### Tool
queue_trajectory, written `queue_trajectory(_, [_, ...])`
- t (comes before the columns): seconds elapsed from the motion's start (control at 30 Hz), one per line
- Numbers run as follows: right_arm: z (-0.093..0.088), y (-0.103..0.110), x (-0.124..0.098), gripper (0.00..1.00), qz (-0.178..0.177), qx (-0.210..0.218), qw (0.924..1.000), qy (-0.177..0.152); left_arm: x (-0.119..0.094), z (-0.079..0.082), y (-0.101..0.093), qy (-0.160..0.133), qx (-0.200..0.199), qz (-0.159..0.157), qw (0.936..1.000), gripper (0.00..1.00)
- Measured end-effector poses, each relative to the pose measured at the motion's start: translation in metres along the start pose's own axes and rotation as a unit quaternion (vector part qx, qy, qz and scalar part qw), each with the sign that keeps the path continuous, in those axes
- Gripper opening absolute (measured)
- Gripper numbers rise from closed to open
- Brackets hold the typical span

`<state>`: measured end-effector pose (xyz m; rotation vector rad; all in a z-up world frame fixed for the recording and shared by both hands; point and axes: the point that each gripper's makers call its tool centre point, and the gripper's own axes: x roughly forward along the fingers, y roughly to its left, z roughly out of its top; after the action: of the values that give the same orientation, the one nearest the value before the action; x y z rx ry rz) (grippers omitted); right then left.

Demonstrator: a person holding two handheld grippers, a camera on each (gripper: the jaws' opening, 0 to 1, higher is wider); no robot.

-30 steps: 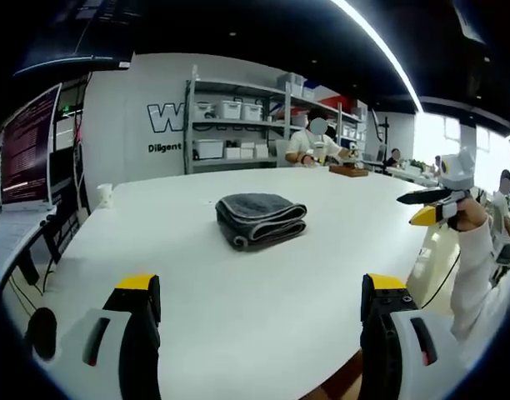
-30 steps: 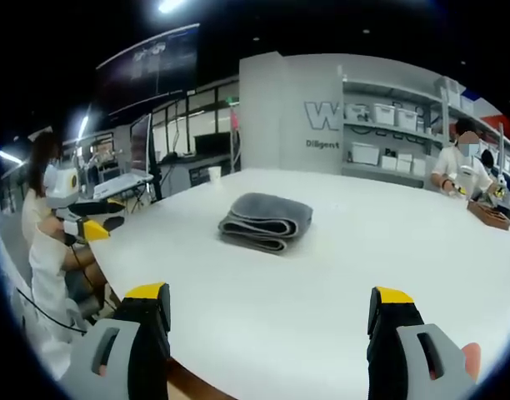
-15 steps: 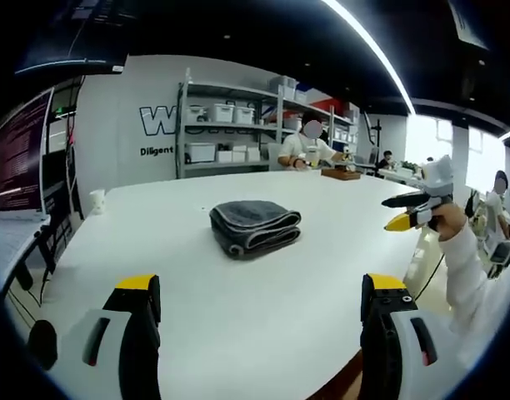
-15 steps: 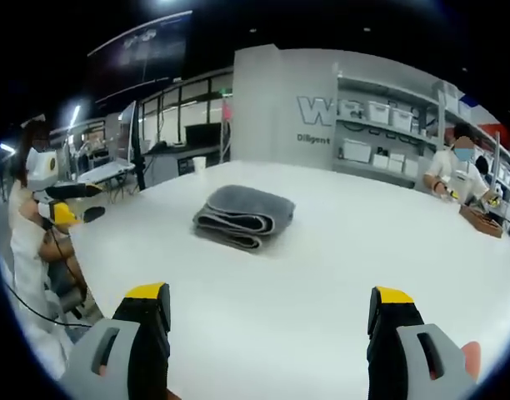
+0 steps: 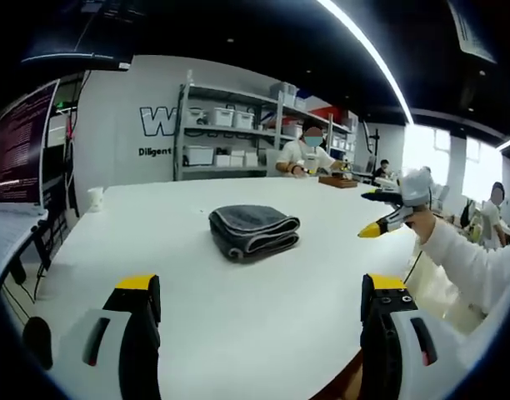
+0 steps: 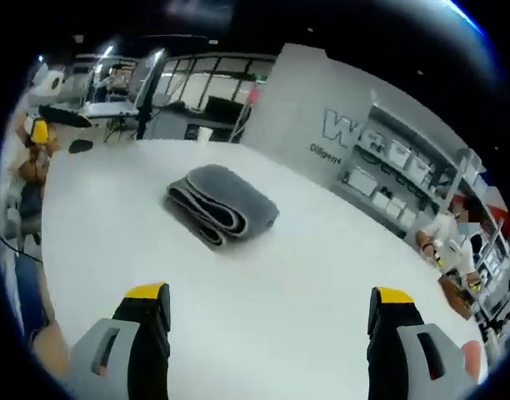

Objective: Open the folded towel by lifting each exposed corner and separating the folded layers until the towel lies flat within the target outline without major curled edges

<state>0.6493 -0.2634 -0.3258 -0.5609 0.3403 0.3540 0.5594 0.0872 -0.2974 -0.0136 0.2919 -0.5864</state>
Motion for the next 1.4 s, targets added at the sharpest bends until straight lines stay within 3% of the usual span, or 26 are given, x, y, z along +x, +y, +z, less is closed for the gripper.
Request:
queue_trajectory(0.17, [0.005, -0.017, 0.027, 0.99, -0.045, -0.092, 0.9946, 0.017, 0.001, -0.003, 0.002, -0.004, -0.007, 0.0, 1.0, 0.99])
queue_trajectory(0.3, [0.011, -0.015, 0.047, 0.99, -0.048, -0.117, 0.9919, 0.015, -0.001, -0.018, 0.006, 0.017, -0.006, 0.006, 0.9998, 0.99])
queue_trajectory(0.4, [0.022, -0.012, 0.062, 0.99, -0.049, -0.159, 0.986, 0.006, -0.003, -0.025, 0.006, 0.023, -0.006, 0.006, 0.9997, 0.99])
queue_trajectory(0.5, [0.035, -0.012, 0.075, 0.99, -0.076, -0.217, 0.9732, 0.004, -0.005, -0.027, 0.009, 0.017, -0.007, 0.004, 0.9998, 0.99])
queue_trajectory(0.63, [0.048, -0.001, 0.092, 0.99, -0.083, -0.287, 0.9543, 0.0, -0.007, -0.024, 0.015, 0.011, -0.017, 0.003, 0.9998, 0.99])
queue_trajectory(0.7, [0.049, 0.003, 0.098, 0.97, -0.083, -0.303, 0.9494, 0.003, -0.007, -0.02, 0.018, -0.004, -0.022, 0.008, 0.9997, 0.99])
queue_trajectory(0.83, [0.049, 0.013, 0.112, 0.87, -0.079, -0.355, 0.9313, 0.004, -0.009, -0.023, 0.019, 0.005, -0.023, 0.003, 0.9997, 0.99])
queue_trajectory(1.0, [0.043, 0.023, 0.126, 0.87, -0.073, -0.36, 0.9298, 0.014, -0.013, -0.024, 0.027, 0.001, -0.023, 0.017, 0.9996, 0.99])
queue_trajectory(1.07, [0.045, 0.024, 0.129, 0.84, -0.08, -0.38, 0.9213, 0.013, -0.012, -0.025, 0.026, 0.006, -0.022, 0.015, 0.9996, 0.99])
queue_trajectory(1.2, [0.049, 0.031, 0.13, 0.8, -0.082, -0.395, 0.9151, -0.001, -0.012, -0.025, 0.024, 0.002, -0.024, 0.014, 0.9996, 0.99])
queue_trajectory(1.3, [0.051, 0.039, 0.13, 0.71, -0.081, -0.429, 0.8997, -0.01, -0.01, -0.025, 0.021, 0.005, -0.022, 0.008, 0.9997, 0.99])
queue_trajectory(1.4, [0.051, 0.044, 0.131, 0.67, -0.078, -0.443, 0.8931, -0.011, -0.01, -0.024, 0.019, 0.002, -0.023, 0.004, 0.9997, 0.99])
